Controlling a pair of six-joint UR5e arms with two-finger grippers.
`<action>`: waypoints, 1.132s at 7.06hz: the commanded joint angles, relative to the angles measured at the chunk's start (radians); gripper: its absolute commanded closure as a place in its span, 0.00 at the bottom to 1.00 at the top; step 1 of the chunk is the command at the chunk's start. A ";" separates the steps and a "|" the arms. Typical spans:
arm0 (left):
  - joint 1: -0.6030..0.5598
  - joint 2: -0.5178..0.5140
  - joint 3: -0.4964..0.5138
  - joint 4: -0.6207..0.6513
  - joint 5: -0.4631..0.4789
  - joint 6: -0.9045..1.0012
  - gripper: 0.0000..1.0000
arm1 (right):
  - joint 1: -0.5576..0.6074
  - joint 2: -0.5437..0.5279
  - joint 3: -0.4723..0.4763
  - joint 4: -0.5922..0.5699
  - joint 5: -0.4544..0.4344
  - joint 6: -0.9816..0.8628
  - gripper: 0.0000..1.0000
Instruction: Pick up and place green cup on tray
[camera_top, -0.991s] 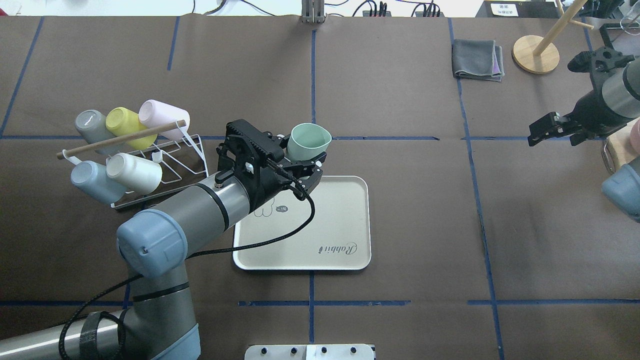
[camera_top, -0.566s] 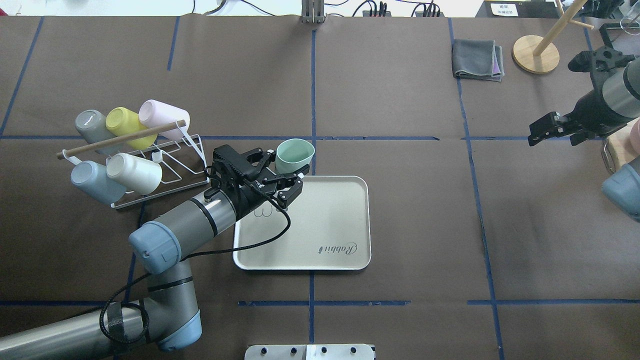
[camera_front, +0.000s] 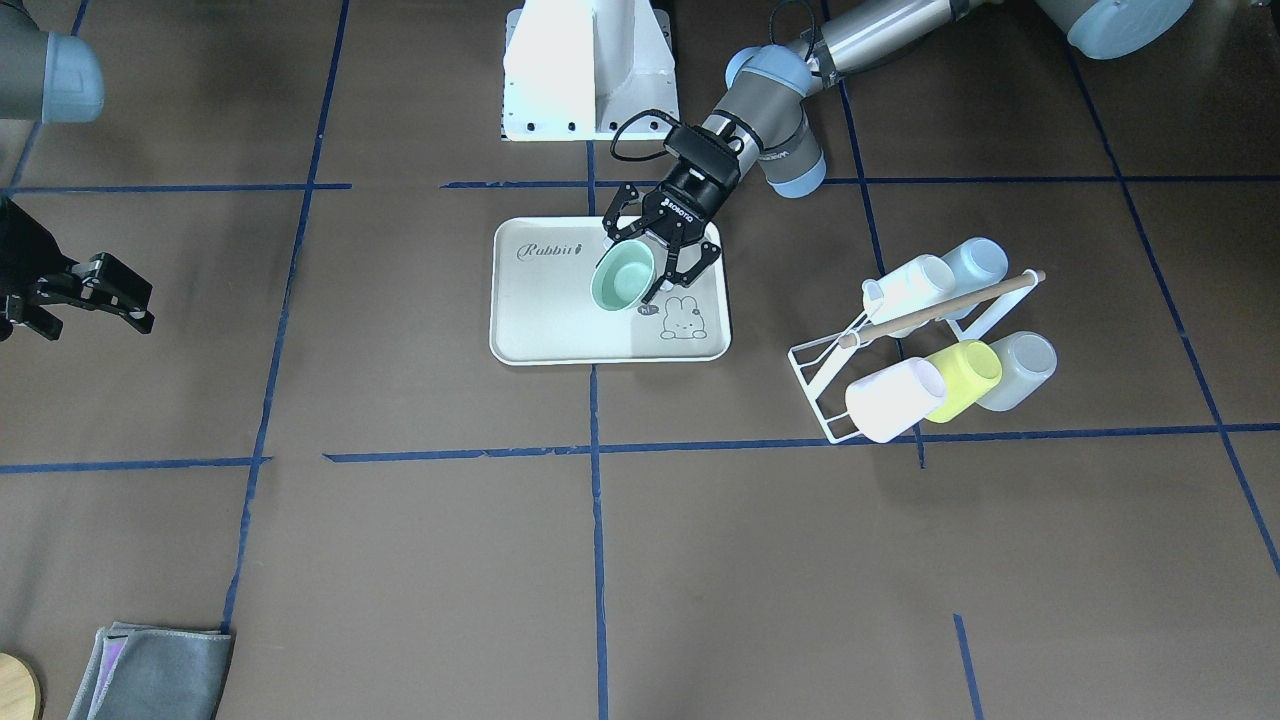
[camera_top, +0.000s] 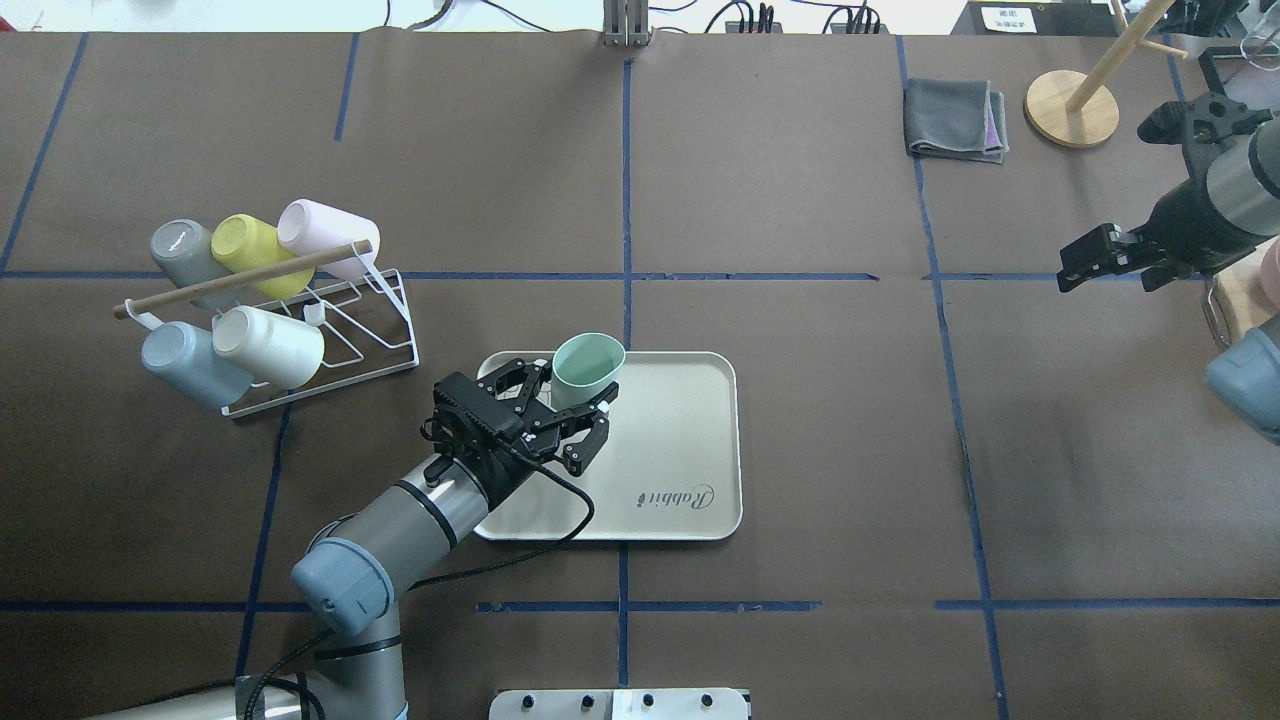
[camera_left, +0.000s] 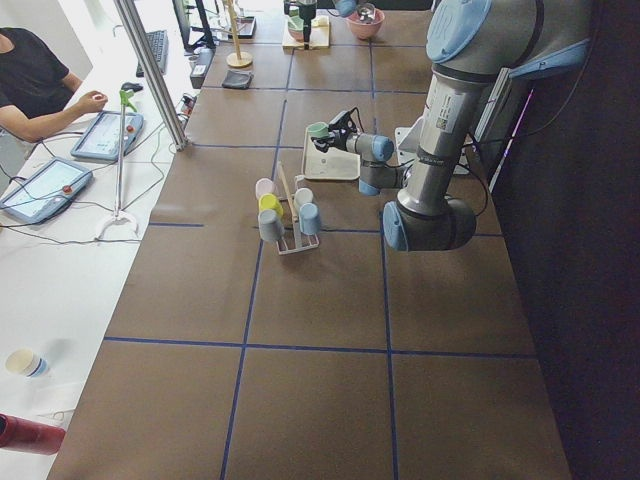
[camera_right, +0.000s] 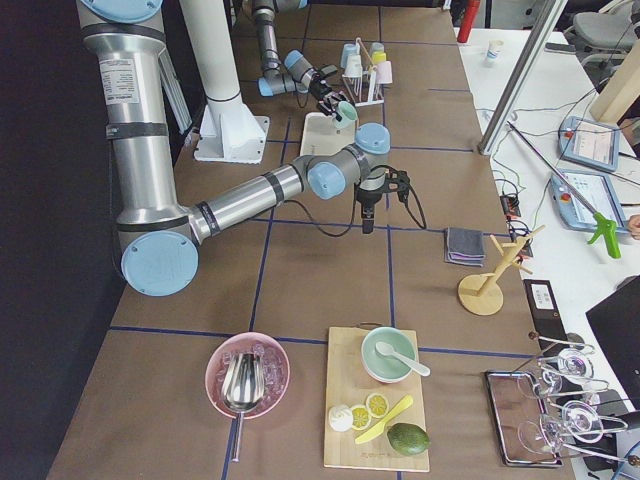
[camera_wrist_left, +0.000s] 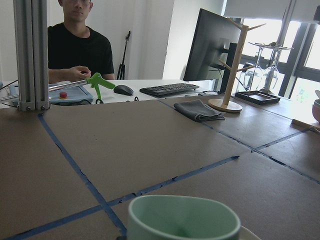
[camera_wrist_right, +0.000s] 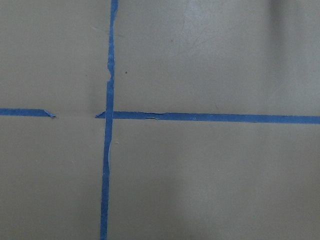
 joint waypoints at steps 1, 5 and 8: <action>0.009 -0.014 0.010 0.009 0.018 -0.001 0.70 | 0.000 -0.002 0.002 0.000 0.002 0.000 0.00; 0.009 -0.023 0.024 0.012 0.016 0.001 0.47 | 0.000 -0.002 0.000 0.000 0.000 0.000 0.00; 0.009 -0.026 0.033 0.015 0.015 0.001 0.28 | 0.000 -0.002 0.000 0.000 0.000 0.000 0.00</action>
